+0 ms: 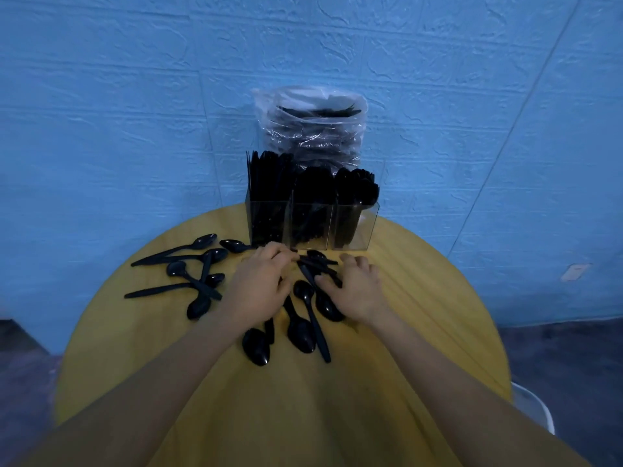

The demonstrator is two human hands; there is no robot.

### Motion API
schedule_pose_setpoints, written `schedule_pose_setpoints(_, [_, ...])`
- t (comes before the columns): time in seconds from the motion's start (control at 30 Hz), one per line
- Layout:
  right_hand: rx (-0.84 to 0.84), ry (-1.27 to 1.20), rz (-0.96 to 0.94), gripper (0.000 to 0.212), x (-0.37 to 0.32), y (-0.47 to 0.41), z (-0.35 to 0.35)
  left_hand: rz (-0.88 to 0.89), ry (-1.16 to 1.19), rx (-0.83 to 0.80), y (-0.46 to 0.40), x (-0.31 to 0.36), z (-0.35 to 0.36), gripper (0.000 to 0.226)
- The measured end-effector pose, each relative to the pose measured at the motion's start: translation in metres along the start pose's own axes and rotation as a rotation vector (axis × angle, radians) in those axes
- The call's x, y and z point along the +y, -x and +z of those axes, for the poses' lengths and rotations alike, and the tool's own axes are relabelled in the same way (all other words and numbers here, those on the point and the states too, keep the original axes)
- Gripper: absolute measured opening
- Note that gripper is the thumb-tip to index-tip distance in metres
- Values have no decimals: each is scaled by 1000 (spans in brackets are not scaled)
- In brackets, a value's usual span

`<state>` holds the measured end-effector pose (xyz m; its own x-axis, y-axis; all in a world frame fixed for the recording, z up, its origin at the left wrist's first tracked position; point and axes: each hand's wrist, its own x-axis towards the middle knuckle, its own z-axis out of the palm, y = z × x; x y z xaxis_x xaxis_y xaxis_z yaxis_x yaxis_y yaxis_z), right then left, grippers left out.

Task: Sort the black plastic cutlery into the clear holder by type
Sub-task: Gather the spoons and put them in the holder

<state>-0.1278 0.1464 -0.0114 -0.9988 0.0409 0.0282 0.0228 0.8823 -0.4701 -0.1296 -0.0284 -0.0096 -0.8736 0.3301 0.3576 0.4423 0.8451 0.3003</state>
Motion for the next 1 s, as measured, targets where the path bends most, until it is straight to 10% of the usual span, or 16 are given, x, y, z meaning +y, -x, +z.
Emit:
schedule_pose_setpoints(0.63, [-57,3,71,31,-8,33,6,-167,143,95,66,14,10,36])
schedule_pose_setpoints(1.0, [65,-392,-18,13,4,39,-11,-81,79,178,67,19,9,31])
